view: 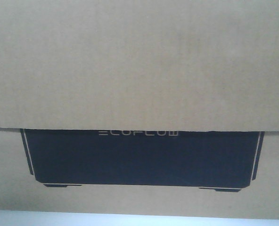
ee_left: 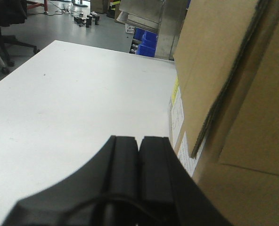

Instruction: Grab box from left shelf to table start

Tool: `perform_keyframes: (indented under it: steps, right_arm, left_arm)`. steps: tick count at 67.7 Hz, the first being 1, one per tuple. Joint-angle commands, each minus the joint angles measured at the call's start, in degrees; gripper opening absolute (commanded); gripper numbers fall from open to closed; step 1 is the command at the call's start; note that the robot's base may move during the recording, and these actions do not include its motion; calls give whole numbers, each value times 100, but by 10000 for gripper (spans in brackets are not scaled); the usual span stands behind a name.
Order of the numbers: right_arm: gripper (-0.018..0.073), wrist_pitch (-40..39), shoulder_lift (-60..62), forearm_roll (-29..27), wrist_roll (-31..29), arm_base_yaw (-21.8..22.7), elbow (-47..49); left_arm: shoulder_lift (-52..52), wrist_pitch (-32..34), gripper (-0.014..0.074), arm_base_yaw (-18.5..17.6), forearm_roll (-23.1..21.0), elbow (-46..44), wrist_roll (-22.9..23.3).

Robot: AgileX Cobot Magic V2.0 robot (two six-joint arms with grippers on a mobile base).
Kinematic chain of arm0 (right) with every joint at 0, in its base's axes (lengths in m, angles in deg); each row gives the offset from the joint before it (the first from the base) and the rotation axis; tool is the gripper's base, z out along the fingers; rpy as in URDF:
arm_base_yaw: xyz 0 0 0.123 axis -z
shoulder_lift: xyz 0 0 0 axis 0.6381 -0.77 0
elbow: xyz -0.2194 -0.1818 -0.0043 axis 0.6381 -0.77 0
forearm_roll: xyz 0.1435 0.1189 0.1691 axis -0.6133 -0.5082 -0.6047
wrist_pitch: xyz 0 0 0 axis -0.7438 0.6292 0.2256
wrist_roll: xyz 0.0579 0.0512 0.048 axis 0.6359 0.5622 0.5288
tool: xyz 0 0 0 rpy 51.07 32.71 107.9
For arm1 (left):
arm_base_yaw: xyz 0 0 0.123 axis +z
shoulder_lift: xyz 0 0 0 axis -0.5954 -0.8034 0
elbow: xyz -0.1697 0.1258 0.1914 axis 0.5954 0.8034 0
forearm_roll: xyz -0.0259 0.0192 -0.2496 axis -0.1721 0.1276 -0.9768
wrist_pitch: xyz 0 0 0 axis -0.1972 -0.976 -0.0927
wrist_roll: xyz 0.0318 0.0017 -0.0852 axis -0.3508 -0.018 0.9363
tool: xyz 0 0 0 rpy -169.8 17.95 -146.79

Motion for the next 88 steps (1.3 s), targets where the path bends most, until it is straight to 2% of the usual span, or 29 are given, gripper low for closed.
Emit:
perform_keyframes:
  steps: [1, 23, 41, 53, 88]
  right_arm:
    - [57, -634, -82, 65, -53, 14, 80]
    - [57, -1975, -74, -23, 351, 374, -1042]
    - [57, -3025, 84, -23, 966, 383, -2290]
    - [57, -2712, 71, -23, 1015, 383, -2264]
    - [57, -2679, 71, -23, 1015, 383, -2264]
  left_arm:
    - [92, 469, -99, 7, -3, -17, 2]
    - [92, 469, -99, 7, -3, -17, 2]
    - [92, 469, -99, 7, -3, -17, 2]
    - [83, 459, -99, 7, -3, -17, 2]
    - [83, 459, -99, 7, -3, -17, 2]
